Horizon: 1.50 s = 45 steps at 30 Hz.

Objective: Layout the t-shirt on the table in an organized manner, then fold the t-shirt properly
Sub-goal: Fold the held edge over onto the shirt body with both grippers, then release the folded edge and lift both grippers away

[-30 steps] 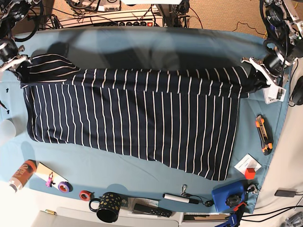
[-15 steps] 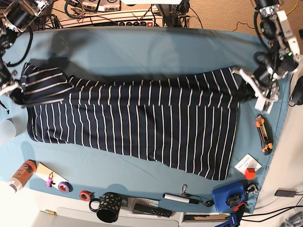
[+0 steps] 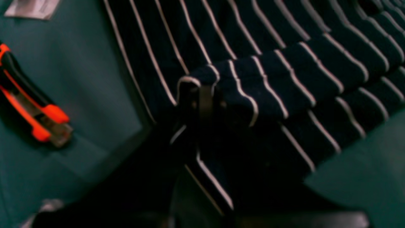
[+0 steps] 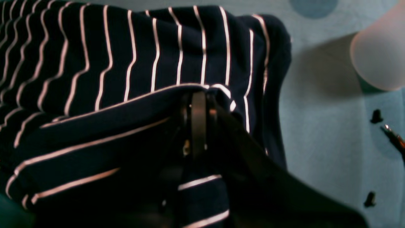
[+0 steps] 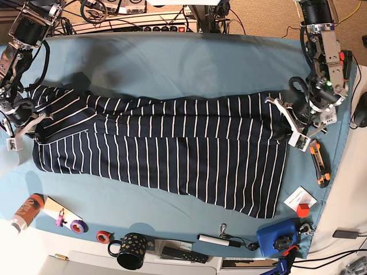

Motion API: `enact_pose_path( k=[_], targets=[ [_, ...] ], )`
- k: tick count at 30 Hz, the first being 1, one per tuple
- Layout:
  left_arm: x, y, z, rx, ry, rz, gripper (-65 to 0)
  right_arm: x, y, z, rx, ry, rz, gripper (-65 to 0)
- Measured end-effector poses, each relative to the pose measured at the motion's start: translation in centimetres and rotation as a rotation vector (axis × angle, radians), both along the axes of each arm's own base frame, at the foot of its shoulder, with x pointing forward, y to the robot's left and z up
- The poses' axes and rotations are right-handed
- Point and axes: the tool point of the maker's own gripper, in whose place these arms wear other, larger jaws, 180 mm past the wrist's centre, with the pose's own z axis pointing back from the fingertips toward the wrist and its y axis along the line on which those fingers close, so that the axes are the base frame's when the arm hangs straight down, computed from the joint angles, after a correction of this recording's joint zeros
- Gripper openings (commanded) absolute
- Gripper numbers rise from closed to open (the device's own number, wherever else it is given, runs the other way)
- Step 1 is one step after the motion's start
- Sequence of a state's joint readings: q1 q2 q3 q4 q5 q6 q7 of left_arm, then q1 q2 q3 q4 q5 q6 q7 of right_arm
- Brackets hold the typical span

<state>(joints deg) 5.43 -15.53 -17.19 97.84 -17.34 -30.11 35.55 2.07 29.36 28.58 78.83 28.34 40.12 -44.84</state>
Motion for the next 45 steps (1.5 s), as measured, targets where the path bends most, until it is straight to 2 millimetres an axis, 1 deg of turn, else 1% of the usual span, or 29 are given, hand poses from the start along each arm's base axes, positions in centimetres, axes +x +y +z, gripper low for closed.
enact_pose_path(
  k=[3, 8, 10, 12, 16, 20, 21, 23, 24, 25, 26, 27, 32, 34, 36, 37, 39, 41, 43, 44, 45],
  targets=[
    [0.7, 1.0, 0.5, -0.016, -0.034, 0.069, -65.0, 0.2, -0.1, 0.2, -0.02, -0.018, 0.001, -65.0],
    [2.0, 0.8, 1.8, -0.019, -0.072, 0.06, -65.0, 0.6, -0.8, 0.8, -0.033, -0.056, -0.031, -65.0],
    [2.3, 0.8, 2.1, -0.019, -0.082, 0.06, -65.0, 0.5, -1.1, 0.6, -0.056, -0.043, -0.041, -65.0],
    [2.2, 0.8, 2.0, -0.018, -0.077, 0.06, -65.0, 0.4, -1.0, 0.1, -0.062, -0.035, -0.046, -65.0],
    [2.1, 0.8, 1.6, -0.019, -0.064, 0.059, -65.0, 0.4, 0.2, -1.0, -0.03, -0.028, -0.047, -65.0],
    [1.8, 1.0, 0.3, -0.025, -0.028, 0.067, -65.0, 0.4, 1.0, -1.7, -0.01, -0.023, -0.047, -65.0],
    [1.7, 1.0, 0.2, -0.024, -0.025, 0.068, -59.6, 0.3, 1.0, -1.8, -0.01, -0.019, -0.047, -65.0],
    [1.8, 1.1, 0.3, -0.026, -0.027, 0.069, -45.2, 0.3, 0.9, -1.6, -0.015, -0.021, -0.047, -53.9],
    [1.8, 1.1, 0.3, -0.028, -0.028, 0.073, -39.5, 0.4, 0.7, -1.5, -0.019, -0.024, -0.047, -48.7],
    [1.8, 1.1, 0.3, -0.028, -0.031, 0.073, -35.7, 0.4, 0.6, -1.4, -0.023, -0.024, -0.047, -45.2],
    [1.9, 1.0, 0.4, -0.032, -0.036, 0.073, -34.1, 0.4, 0.5, -1.2, -0.027, -0.026, -0.047, -43.9],
    [1.9, 1.0, 0.5, -0.034, -0.043, 0.073, -34.0, 0.6, 0.4, -1.0, -0.029, -0.03, -0.048, -43.9],
    [2.4, 1.0, 1.0, -0.037, -0.06, 0.073, -34.1, 1.6, -0.2, 0.8, -0.029, -0.067, -0.049, -43.9],
    [2.4, 0.8, 1.5, -0.042, -0.052, 0.069, -34.1, 1.7, -0.2, 1.6, 0.0, -0.074, -0.052, -43.9],
    [2.2, 0.3, 2.5, -0.079, -0.051, 0.059, -34.1, 1.9, 0.6, 3.3, 0.034, -0.129, -0.016, -43.9],
    [2.1, 0.1, 3.2, -0.093, -0.05, 0.051, -34.1, 2.0, 0.9, 4.5, 0.051, -0.161, -0.004, -43.9],
    [1.5, 0.2, 5.0, -0.104, -0.041, 0.048, -34.1, 1.8, 0.7, 6.8, 0.07, -0.211, -0.012, -43.9],
    [0.7, 1.2, 7.0, -0.089, -0.042, 0.061, -34.1, 0.8, -0.2, 8.3, 0.072, -0.214, -0.038, -43.9],
    [-0.1, 2.9, 9.2, -0.078, -0.1, 0.104, -34.1, -0.5, -1.3, 9.3, 0.096, -0.21, -0.074, -43.9],
    [-0.8, 4.0, 9.8, -0.071, -0.121, 0.131, -34.1, -1.3, -2.0, 9.5, 0.108, -0.202, -0.098, -43.9],
    [-1.7, 5.2, 10.0, -0.064, -0.125, 0.16, -34.1, -2.0, -2.8, 9.7, 0.125, -0.2, -0.124, -43.9]
  ],
)
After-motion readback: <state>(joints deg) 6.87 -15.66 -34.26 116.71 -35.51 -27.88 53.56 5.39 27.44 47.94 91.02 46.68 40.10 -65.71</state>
